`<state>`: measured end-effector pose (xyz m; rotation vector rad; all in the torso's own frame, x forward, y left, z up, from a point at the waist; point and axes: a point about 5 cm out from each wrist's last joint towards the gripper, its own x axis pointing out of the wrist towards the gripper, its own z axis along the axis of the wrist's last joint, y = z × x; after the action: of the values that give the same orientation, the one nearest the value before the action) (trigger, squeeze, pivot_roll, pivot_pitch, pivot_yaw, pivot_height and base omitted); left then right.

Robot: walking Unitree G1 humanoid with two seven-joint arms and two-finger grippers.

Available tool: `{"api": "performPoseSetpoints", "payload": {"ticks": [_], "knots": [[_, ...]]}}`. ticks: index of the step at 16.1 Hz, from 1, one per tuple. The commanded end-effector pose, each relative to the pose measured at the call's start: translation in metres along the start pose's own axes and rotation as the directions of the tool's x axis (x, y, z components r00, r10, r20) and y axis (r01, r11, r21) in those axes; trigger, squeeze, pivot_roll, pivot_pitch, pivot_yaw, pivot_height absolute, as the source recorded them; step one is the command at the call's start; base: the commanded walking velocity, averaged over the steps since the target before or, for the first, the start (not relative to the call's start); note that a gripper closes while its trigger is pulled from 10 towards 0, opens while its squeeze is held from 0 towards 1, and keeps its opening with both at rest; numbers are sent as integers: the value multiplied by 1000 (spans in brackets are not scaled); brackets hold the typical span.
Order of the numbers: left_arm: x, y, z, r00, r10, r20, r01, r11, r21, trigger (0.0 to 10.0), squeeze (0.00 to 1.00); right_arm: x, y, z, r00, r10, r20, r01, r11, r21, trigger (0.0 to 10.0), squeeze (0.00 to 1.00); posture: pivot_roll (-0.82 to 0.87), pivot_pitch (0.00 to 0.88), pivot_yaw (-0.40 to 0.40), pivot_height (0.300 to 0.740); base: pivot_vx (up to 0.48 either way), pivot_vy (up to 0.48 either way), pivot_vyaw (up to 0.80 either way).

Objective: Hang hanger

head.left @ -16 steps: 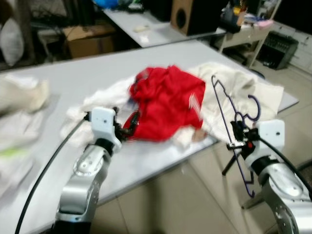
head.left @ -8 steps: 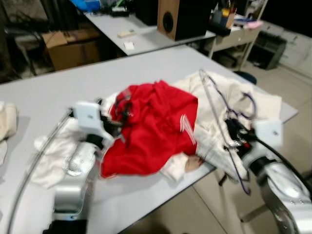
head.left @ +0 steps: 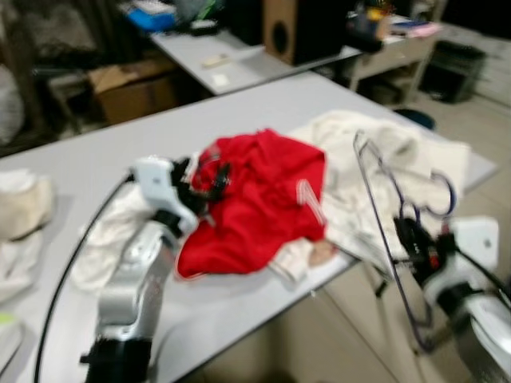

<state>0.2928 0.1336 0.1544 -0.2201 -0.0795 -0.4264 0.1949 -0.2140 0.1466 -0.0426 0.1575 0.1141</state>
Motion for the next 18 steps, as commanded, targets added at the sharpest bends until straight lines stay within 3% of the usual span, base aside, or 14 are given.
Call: {"api": "performPoseSetpoints", "payload": {"ticks": [1,2,4,5,6,8,9,13,16,18], "knots": [[5,-13,5,993,-119,0,119,993,23,10000,0,-4,-7,9,999,-36,23,37,999,-32,10000,0,-204,0,76,740,0,0,0],[5,-17,6,987,-160,-3,160,987,36,10000,0,-6,-11,8,998,-59,15,60,997,-49,10000,0,-207,0,74,740,0,0,0],[3,-42,6,935,-352,-36,354,932,72,10000,0,-15,-31,6,987,-159,-13,157,983,-95,10000,0,-218,0,73,740,0,0,0],[2,-46,5,924,-378,-48,381,921,76,10000,0,-17,-34,7,985,-174,-16,171,980,-107,10000,0,-220,0,72,740,0,0,0],[3,-48,-4,916,-388,-98,399,907,138,10000,0,-20,-39,9,982,-190,-16,187,976,-113,10000,0,-230,0,72,740,0,0,0],[7,-39,-17,944,-294,-150,323,916,236,10000,0,-22,-40,13,985,-173,-16,169,976,-139,10000,0,-248,0,69,740,0,0,0],[8,-33,-23,950,-246,-192,298,899,322,10000,0,-21,-37,15,989,-146,-19,141,978,-153,10000,0,-246,0,60,740,0,0,0],[0,-33,-40,945,-207,-253,290,887,358,10000,0,-7,-15,17,999,-2,-33,-3,988,-156,10000,0,-214,0,1,740,0,0,0],[-2,-35,-47,943,-200,-265,291,882,370,10000,0,-2,-11,14,998,31,-55,-39,986,-160,10000,0,-192,0,-20,740,0,0,0],[2,-36,-52,935,-203,-291,314,857,409,8784,0,-1,-8,12,997,41,-62,-50,987,-153,10000,0,-187,0,-23,740,0,0,0]]}}
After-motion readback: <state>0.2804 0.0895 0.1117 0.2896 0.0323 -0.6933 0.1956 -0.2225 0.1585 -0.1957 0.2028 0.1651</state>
